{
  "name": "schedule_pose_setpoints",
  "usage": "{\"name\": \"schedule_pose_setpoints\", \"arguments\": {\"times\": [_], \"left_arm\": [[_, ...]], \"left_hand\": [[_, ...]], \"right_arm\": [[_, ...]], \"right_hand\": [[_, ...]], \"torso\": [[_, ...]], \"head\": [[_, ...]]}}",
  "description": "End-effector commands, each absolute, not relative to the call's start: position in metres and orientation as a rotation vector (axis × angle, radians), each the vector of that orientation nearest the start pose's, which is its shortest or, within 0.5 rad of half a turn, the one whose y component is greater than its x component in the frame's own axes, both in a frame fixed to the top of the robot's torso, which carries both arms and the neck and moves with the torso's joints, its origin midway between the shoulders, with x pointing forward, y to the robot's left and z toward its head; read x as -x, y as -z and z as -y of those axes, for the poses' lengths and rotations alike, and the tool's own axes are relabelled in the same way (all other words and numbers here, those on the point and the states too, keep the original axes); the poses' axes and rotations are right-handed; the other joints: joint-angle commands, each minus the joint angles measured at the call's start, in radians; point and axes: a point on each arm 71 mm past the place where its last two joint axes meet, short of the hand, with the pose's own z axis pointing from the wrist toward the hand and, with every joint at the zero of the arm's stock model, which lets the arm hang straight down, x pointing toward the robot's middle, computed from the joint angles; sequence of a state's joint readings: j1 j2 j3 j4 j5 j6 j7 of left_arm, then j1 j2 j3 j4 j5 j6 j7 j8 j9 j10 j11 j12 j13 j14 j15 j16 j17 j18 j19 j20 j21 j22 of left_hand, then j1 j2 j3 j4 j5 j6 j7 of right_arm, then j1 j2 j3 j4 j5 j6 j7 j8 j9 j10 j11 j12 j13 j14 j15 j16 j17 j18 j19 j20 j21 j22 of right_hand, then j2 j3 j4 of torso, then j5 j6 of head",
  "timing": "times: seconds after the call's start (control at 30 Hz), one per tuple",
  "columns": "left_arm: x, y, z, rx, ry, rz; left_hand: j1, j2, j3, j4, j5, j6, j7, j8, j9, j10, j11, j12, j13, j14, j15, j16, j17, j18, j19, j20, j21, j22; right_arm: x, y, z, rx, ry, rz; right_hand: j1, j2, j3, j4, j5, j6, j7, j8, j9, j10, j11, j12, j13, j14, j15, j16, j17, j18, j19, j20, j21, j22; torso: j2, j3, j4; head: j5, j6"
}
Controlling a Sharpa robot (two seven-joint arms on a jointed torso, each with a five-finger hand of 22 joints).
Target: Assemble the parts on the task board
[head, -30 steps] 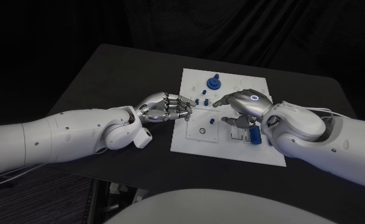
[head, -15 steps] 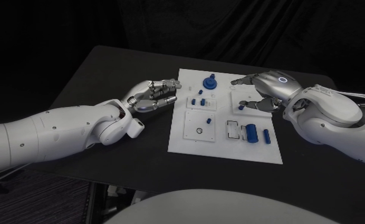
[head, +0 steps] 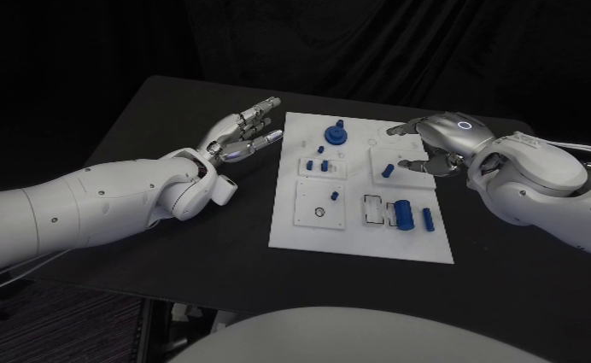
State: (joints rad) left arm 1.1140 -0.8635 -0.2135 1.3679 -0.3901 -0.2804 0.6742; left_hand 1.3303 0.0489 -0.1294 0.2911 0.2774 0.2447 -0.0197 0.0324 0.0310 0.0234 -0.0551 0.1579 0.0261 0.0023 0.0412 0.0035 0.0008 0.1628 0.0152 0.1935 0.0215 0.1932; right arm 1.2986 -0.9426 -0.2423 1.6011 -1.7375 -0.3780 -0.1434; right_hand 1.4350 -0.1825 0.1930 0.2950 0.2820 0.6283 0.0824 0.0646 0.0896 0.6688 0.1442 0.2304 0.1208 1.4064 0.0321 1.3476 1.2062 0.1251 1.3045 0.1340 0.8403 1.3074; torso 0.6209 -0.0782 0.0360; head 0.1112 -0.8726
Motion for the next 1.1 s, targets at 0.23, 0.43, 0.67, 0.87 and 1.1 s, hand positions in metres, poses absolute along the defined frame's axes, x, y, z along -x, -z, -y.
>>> {"name": "schedule_pose_setpoints", "arguments": {"times": [0.23, 0.43, 0.67, 0.87, 1.1], "left_arm": [[-0.463, 0.252, -0.257, 0.566, 1.4, -1.32], [-0.464, 0.252, -0.257, 0.567, 1.39, -1.316], [-0.465, 0.253, -0.257, 0.568, 1.391, -1.32], [-0.464, 0.253, -0.255, 0.564, 1.407, -1.318], [-0.463, 0.253, -0.253, 0.564, 1.429, -1.324]], "left_hand": [[-0.039, 0.043, -0.037, 0.003, -0.003, -0.081, -0.092, -0.011, -0.009, -0.01, 0.024, -0.003, -0.002, -0.002, 0.004, -0.004, -0.001, 0.016, -0.001, -0.014, -0.004, -0.018], [0.035, 0.069, -0.046, -0.007, -0.014, -0.091, -0.105, -0.011, -0.009, -0.014, 0.027, -0.004, -0.003, -0.002, 0.007, -0.004, -0.001, 0.016, 0.001, -0.013, -0.003, -0.026], [0.131, 0.081, -0.03, -0.035, 0.088, -0.095, -0.103, -0.011, -0.009, -0.016, 0.03, -0.007, -0.003, -0.002, 0.013, -0.004, -0.001, 0.016, 0.002, -0.011, -0.003, -0.032], [0.133, 0.081, -0.035, -0.027, 0.089, -0.084, -0.091, -0.009, -0.008, -0.015, 0.03, -0.001, -0.003, -0.002, 0.013, -0.004, -0.001, 0.016, 0.002, -0.01, -0.003, -0.034], [0.144, 0.083, -0.038, -0.023, 0.097, -0.078, -0.075, -0.009, -0.007, -0.014, 0.044, 0.005, -0.002, -0.002, 0.018, -0.004, -0.001, 0.016, 0.003, -0.006, -0.003, -0.037]], "right_arm": [[-0.464, 0.21, 0.231, 0.454, -0.411, -1.66], [-0.466, 0.218, 0.229, 0.452, -0.423, -1.681], [-0.468, 0.229, 0.222, 0.468, -0.43, -1.716], [-0.471, 0.237, 0.218, 0.474, -0.433, -1.725], [-0.475, 0.241, 0.214, 0.477, -0.438, -1.716]], "right_hand": [[-0.027, 0.018, 0.009, -0.005, -0.001, 0.118, 0.028, 0.028, 0.01, 0.073, -0.004, 0.026, -0.013, 0.016, 0.001, 0.013, 0.01, -0.005, 0.025, 0.002, 0.026, 0.103], [-0.022, 0.033, 0.02, -0.012, -0.005, 0.181, 0.051, 0.053, 0.021, 0.147, -0.013, 0.044, -0.014, 0.027, 0.009, 0.024, 0.023, -0.01, 0.04, 0.008, 0.048, 0.109], [-0.019, 0.039, 0.025, -0.019, -0.006, 0.213, 0.062, 0.063, 0.028, 0.213, -0.02, 0.053, -0.009, 0.035, 0.009, 0.03, 0.031, -0.013, 0.052, 0.009, 0.07, 0.115], [-0.009, 0.039, 0.03, -0.028, -0.006, 0.226, 0.073, 0.066, 0.032, 0.225, -0.02, 0.041, -0.011, 0.036, 0.01, 0.03, 0.032, -0.013, 0.054, 0.009, 0.07, 0.115], [0.0, 0.04, 0.035, -0.038, -0.006, 0.227, 0.08, 0.062, 0.032, 0.235, -0.02, 0.034, -0.013, 0.036, 0.01, 0.029, 0.03, -0.013, 0.054, 0.009, 0.071, 0.115]], "torso": [[-0.006, 0.0093, -0.0064], [-0.004, 0.0079, -0.006], [-0.004, 0.0087, -0.0097], [-0.004, 0.0083, -0.0071], [-0.005, 0.0086, -0.0072]], "head": [[-0.013, 0.0], [-0.021, 0.0], [-0.025, 0.0], [-0.033, 0.0], [-0.036, 0.0]]}}
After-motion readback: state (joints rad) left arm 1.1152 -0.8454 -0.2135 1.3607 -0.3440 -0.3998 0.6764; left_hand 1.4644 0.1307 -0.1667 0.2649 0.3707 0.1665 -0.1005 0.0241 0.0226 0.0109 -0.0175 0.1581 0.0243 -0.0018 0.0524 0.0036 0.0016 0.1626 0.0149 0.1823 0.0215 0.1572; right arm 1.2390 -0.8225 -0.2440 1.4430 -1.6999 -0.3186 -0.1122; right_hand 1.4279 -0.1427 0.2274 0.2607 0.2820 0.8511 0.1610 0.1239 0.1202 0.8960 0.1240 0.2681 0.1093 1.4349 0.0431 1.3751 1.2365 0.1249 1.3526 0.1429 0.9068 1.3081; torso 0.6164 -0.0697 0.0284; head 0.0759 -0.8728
